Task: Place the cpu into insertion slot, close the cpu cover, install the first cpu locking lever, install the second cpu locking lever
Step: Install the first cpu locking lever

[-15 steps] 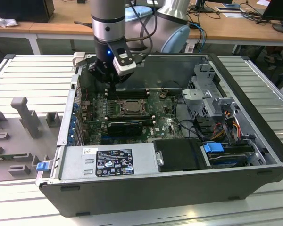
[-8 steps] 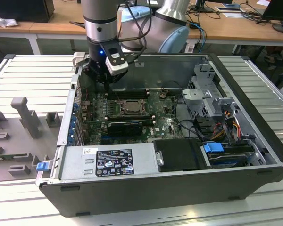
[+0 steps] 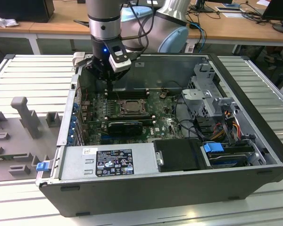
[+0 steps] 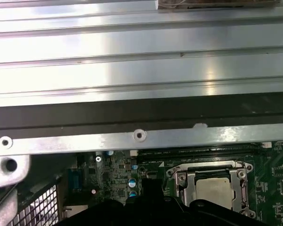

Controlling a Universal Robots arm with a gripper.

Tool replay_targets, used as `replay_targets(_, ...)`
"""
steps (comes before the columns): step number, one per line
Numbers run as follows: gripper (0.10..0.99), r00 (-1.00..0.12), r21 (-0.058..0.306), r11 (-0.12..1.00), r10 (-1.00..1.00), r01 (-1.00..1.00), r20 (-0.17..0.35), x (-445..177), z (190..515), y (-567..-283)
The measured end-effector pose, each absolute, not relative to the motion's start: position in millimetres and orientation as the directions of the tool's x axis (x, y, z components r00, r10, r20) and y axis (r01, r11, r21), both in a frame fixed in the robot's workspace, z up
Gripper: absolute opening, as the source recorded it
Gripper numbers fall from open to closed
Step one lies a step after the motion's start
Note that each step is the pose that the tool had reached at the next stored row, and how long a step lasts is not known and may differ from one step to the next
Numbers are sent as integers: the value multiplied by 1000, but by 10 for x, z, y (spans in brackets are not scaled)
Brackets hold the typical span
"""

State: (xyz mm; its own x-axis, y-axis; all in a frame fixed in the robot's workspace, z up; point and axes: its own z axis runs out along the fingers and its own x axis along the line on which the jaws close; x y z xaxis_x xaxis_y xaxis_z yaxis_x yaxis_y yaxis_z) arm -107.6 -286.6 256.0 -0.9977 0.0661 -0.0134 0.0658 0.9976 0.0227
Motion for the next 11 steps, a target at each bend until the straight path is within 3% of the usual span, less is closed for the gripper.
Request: replay_targets(11,106,-998,23,998,66,66,-14,-1038,2559,-2866)
